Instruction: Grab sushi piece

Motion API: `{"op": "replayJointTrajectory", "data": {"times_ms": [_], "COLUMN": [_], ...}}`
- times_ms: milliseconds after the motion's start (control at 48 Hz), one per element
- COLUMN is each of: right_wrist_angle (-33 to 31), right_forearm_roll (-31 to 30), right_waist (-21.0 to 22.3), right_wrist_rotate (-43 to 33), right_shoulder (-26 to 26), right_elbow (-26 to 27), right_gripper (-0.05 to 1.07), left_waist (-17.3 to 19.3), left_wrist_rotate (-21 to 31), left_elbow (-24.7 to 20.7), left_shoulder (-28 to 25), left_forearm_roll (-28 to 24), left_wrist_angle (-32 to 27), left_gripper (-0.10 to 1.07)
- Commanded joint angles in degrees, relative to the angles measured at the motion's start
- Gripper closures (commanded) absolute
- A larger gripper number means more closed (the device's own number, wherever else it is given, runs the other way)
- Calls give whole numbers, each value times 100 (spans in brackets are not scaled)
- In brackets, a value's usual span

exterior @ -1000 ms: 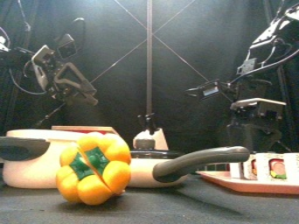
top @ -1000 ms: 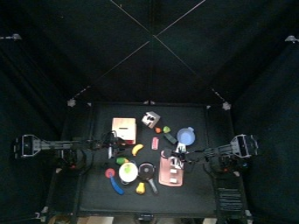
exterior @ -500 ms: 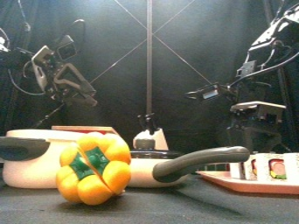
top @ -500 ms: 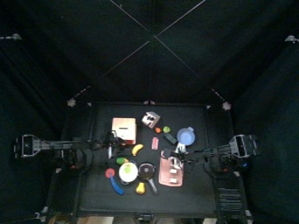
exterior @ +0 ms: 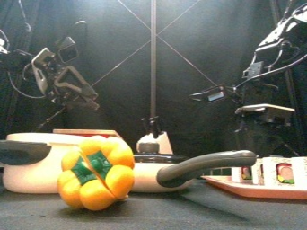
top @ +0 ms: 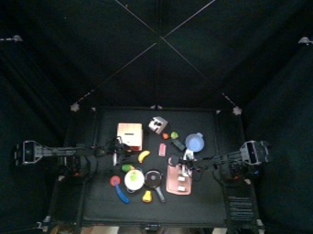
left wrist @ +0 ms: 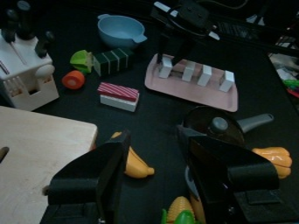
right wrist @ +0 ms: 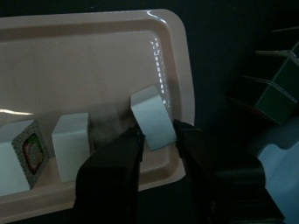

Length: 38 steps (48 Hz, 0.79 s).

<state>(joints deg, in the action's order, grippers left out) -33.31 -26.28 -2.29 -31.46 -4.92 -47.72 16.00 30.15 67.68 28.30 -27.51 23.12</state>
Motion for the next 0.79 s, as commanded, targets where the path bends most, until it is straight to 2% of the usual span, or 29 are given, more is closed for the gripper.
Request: {"op": "replayJointTrajectory", "data": {"times_ms": [0,771], "right_wrist_angle": [-26,-97], "right_forearm_roll": [-18,123], "right_waist": [9,105], "right_wrist_rotate": [0,-79], "right_shoulder": [-167,-562], "right_elbow": [167,483], "right_gripper": [40,41], "left_waist": [9,18], "left_wrist_rotate": [0,-26], "left_elbow": [-62,-88], "left_shoulder": [9,9], "left_forearm_roll": [9,18], "left_wrist_angle": [18,18], "left_gripper": [14,14]}}
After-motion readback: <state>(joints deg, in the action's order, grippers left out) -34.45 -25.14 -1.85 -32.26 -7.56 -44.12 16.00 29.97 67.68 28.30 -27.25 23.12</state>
